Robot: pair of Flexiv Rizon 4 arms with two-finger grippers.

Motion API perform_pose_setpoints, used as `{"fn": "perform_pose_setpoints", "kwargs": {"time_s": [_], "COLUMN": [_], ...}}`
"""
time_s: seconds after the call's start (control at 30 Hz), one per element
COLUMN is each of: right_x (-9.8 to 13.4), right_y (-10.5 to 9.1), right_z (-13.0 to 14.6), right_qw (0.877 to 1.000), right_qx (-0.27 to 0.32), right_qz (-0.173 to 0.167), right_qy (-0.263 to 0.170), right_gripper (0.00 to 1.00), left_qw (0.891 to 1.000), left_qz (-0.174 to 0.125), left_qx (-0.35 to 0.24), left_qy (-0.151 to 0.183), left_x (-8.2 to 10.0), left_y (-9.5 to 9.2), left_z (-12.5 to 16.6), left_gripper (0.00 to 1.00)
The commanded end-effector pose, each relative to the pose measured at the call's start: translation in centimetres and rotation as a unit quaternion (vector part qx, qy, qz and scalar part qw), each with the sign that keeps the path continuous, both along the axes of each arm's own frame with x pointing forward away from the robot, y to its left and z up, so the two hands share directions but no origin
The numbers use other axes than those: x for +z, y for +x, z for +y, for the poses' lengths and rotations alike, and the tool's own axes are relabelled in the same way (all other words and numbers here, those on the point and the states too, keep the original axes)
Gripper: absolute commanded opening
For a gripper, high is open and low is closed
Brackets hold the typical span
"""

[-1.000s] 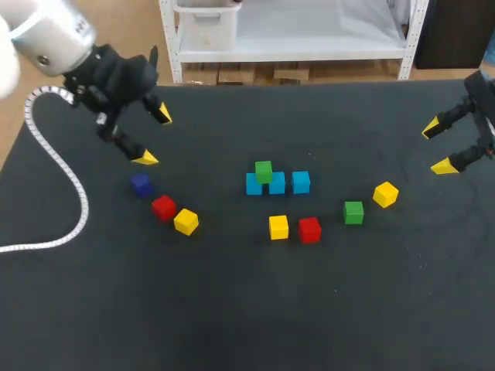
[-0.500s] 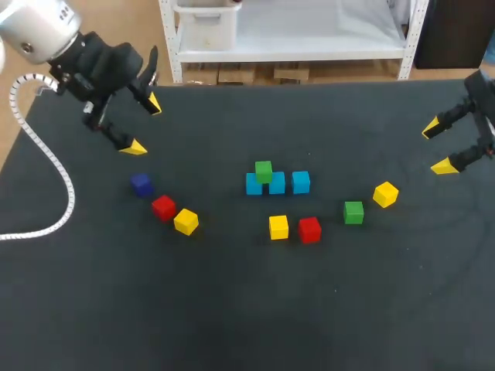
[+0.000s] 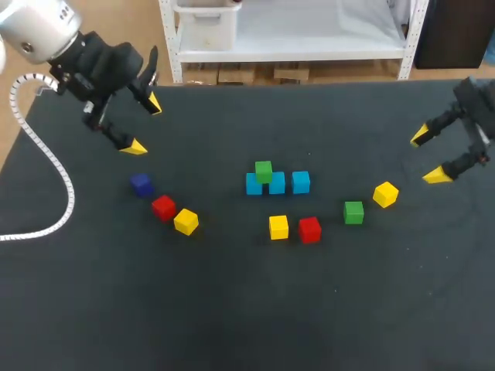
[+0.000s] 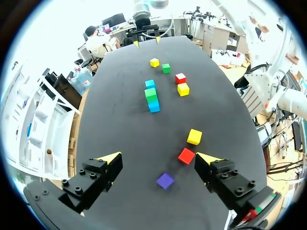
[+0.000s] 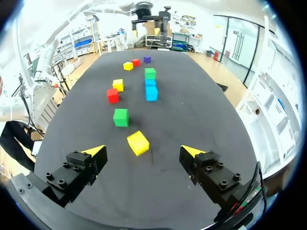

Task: Place the blue cubes, place green cubes on the blue cubes, place the yellow cubes on the green cubes, then place the red cubes on the yellow cubes, and place purple cube on the red cubes.

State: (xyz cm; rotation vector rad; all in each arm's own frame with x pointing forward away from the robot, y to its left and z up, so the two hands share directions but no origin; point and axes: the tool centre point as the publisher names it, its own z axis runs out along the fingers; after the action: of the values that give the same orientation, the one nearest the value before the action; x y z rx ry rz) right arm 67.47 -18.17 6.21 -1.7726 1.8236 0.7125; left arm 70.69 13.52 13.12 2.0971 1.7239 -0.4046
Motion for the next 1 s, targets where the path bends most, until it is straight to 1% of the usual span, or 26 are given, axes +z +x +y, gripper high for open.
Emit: {"fn": "perform_pose_setpoints", "kwargs": {"time_s": [0.03, 0.1, 0.17, 0.27, 0.47, 0.63, 0.77, 1.0], "right_x": [-1.3, -1.7, -2.2, -2.8, -3.8, -4.7, -5.7, -6.8], "right_y": [-1.9, -2.8, -3.8, -4.8, -6.0, -6.2, -6.2, -5.2], "right_z": [2.3, 3.1, 4.0, 5.2, 7.4, 8.8, 9.5, 10.1], "right_qw": [1.000, 1.000, 0.999, 0.999, 1.000, 0.999, 0.999, 0.999], "right_qx": [-0.009, -0.017, -0.019, -0.017, -0.011, -0.017, -0.027, -0.034], "right_qz": [-0.009, -0.013, -0.023, -0.027, -0.019, -0.019, -0.021, -0.025], "right_qy": [0.004, 0.012, 0.016, 0.021, 0.020, 0.022, 0.009, 0.004], "right_gripper": [1.00, 1.00, 1.00, 1.00, 1.00, 1.00, 1.00, 1.00], "left_qw": [1.000, 1.000, 1.000, 1.000, 1.000, 1.000, 1.000, 1.000], "left_qz": [0.000, 0.000, 0.000, 0.000, 0.000, 0.000, 0.000, 0.000], "left_qx": [-0.001, -0.001, -0.001, -0.001, -0.001, -0.001, -0.001, -0.001], "left_qy": [0.000, 0.000, 0.000, 0.000, 0.000, 0.000, 0.000, 0.000], "left_x": [0.0, 0.0, 0.0, 0.0, 0.0, 0.0, 0.0, 0.0], "left_y": [0.2, 0.2, 0.2, 0.2, 0.2, 0.2, 0.2, 0.2], "left_z": [0.0, 0.0, 0.0, 0.0, 0.0, 0.0, 0.0, 0.0], "left_gripper": [1.00, 1.00, 1.00, 1.00, 1.00, 1.00, 1.00, 1.00]}}
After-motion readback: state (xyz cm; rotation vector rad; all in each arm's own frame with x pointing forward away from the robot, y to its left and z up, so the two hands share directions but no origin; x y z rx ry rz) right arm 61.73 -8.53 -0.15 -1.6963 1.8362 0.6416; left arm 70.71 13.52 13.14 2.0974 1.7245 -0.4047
